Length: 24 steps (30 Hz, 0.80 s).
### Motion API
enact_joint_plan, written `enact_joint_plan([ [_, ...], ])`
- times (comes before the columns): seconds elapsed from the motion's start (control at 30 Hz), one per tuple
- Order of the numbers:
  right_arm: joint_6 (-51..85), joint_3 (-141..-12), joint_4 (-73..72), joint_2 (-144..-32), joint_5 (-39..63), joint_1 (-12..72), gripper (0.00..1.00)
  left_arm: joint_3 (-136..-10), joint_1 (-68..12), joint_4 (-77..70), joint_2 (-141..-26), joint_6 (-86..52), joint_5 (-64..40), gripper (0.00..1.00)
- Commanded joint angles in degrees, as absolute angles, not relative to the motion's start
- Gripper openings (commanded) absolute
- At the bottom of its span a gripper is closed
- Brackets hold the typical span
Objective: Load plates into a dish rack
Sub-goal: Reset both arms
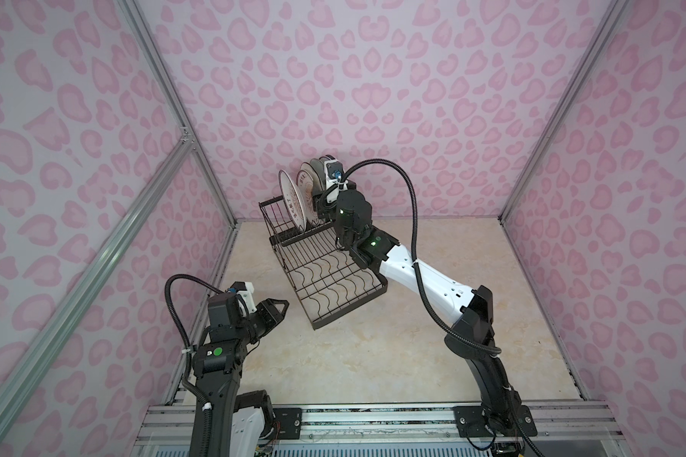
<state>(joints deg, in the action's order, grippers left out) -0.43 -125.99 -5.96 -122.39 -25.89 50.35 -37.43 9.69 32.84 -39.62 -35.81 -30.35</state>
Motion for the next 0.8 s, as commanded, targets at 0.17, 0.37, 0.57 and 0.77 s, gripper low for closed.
enact_joint_plan([
  [0.17, 6.53, -97.29, -11.26, -103.40, -19.54, 43.38, 0.69, -42.61, 9.67, 32.02, -41.79, -35.60, -25.70, 0.50],
  [0.37, 13.70, -75.42, -14.16, -88.36, -12.45, 35.04, 0.69, -46.78, 9.67, 28.72, -46.06, -36.73, -24.33, 0.52],
  [0.57, 16.66, -64.63, -12.26, -80.09, -7.72, 28.61, 0.69, -49.48, 9.70, 25.39, -48.56, -38.64, -22.13, 0.53],
  [0.77, 18.27, -58.84, -10.35, -76.41, -3.72, 23.66, 0.69, -51.24, 9.71, 24.78, -48.79, -38.99, -20.22, 0.54],
])
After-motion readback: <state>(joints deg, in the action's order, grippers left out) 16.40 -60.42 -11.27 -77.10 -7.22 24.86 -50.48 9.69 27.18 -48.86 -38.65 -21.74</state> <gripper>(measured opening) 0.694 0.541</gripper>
